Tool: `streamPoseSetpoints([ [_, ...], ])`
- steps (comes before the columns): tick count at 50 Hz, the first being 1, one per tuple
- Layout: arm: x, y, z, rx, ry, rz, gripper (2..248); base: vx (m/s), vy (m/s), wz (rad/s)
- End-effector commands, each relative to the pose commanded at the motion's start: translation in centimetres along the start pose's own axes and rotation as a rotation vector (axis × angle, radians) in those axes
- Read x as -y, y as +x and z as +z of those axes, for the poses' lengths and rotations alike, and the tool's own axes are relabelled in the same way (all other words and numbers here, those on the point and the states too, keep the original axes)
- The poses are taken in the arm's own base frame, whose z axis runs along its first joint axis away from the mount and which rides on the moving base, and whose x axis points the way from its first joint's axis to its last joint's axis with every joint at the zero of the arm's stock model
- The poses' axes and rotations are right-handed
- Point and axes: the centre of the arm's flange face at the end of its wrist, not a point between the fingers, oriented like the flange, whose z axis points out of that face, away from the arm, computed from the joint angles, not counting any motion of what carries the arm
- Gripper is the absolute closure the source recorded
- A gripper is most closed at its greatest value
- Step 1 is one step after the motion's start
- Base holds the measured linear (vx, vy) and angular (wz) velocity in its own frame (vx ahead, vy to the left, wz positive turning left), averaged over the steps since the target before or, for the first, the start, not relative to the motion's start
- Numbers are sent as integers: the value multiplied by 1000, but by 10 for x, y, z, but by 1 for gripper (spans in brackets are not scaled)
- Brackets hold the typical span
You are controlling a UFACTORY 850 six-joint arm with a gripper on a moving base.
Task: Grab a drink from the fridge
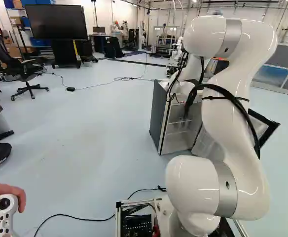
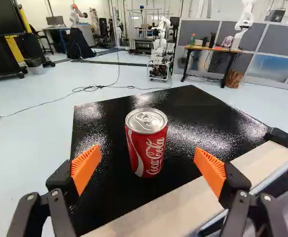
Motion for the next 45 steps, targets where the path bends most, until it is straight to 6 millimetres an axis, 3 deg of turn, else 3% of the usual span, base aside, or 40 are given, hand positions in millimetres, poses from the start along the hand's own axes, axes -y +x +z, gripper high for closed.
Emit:
streamPoseSetpoints([
  [17,-6,-3,-33,21,-10,3,3,0,0,0],
  [45,-33,17,-90,-1,-57,17,3,0,0,0],
])
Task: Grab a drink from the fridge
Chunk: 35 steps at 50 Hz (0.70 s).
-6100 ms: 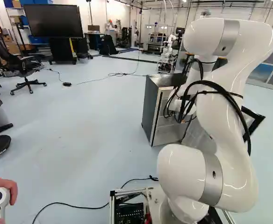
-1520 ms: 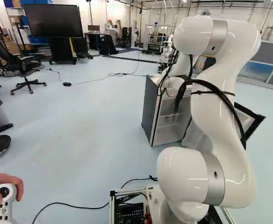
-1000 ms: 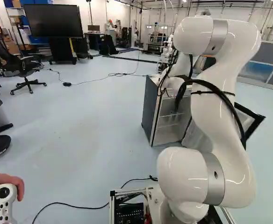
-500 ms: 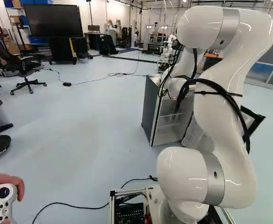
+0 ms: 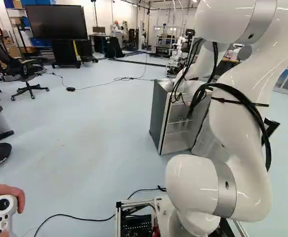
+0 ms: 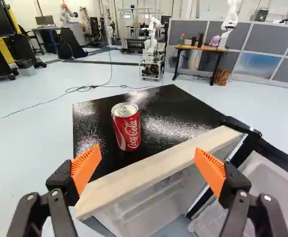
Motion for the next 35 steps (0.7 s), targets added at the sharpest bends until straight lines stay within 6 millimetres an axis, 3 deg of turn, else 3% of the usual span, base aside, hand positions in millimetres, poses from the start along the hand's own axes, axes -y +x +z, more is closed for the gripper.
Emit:
streamPoseSetpoints([
  [35,-55,37,-10,-73,-93,24,3,0,0,0],
])
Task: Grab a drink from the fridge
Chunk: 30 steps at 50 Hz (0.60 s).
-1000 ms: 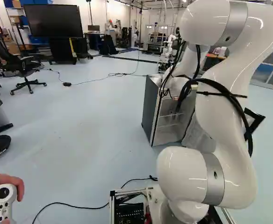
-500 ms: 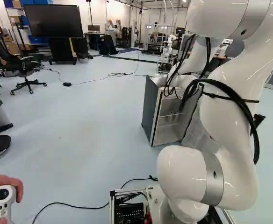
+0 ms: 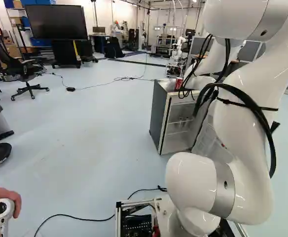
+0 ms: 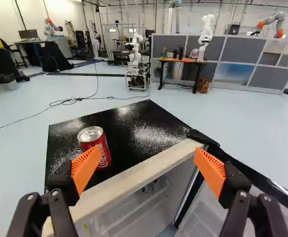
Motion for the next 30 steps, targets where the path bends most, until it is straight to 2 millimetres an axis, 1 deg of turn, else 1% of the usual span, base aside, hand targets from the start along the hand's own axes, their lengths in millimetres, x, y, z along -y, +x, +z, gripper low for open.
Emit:
streamPoseSetpoints([
  [14,-21,15,5,-31,-35,7,3,0,0,0],
  [30,-45,19,15,-41,-75,15,3,0,0,0],
])
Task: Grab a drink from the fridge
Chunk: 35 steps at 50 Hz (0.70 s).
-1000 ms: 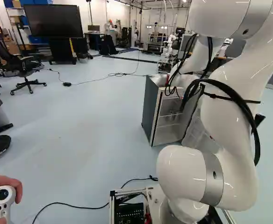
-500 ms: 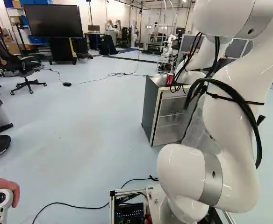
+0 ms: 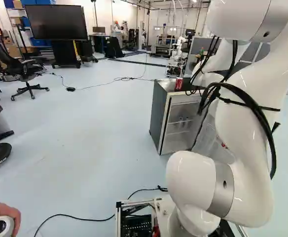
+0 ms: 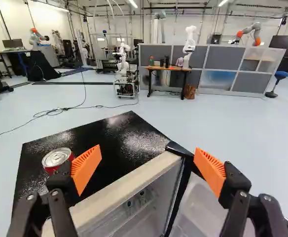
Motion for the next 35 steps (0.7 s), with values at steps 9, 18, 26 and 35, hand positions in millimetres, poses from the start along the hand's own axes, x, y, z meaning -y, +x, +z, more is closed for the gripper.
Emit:
streamPoseSetpoints([
  [9,-13,0,7,-3,-22,4,3,0,0,0],
  [18,-27,1,14,-7,-43,8,3,0,0,0],
  [26,-38,1,21,-10,-61,11,3,0,0,0],
  [35,-52,1,28,-15,-82,14,3,0,0,0],
])
